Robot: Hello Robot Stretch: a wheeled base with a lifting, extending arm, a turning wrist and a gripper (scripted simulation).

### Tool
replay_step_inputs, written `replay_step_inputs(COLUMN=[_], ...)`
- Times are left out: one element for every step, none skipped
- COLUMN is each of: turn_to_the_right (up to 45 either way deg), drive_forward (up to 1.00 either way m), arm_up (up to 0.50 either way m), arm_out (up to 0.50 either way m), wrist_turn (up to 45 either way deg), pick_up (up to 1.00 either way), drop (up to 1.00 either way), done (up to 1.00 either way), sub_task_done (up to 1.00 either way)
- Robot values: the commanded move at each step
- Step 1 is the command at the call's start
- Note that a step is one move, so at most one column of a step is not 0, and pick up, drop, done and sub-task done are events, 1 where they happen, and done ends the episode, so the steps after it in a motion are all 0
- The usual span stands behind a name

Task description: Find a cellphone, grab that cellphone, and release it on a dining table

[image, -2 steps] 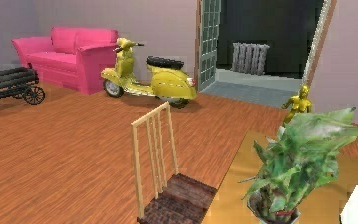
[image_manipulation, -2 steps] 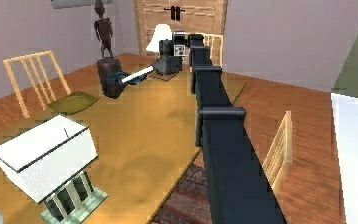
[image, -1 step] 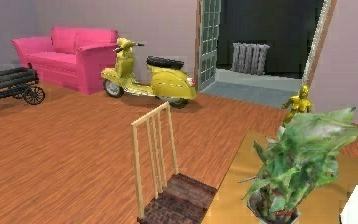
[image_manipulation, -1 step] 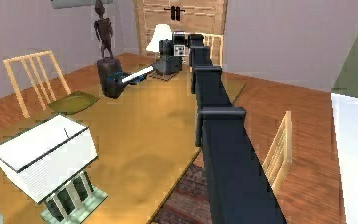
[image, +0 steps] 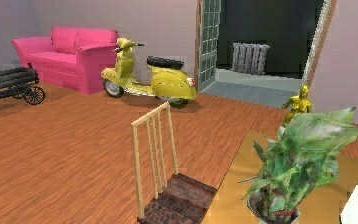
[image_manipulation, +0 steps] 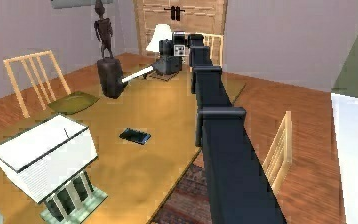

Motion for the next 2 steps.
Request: replay_step_inputs(turn_to_the_right=[0.0,0.0], drive_forward=[0.00,0.00], arm_up=[0.00,0.00], arm_out=[-0.10,0.00], wrist_turn=[0.0,0.0], pick_up=[0.00,0.00], drop=[0.00,0.00], done=[0.00,1.00], sub_task_done=[0.00,0.00])
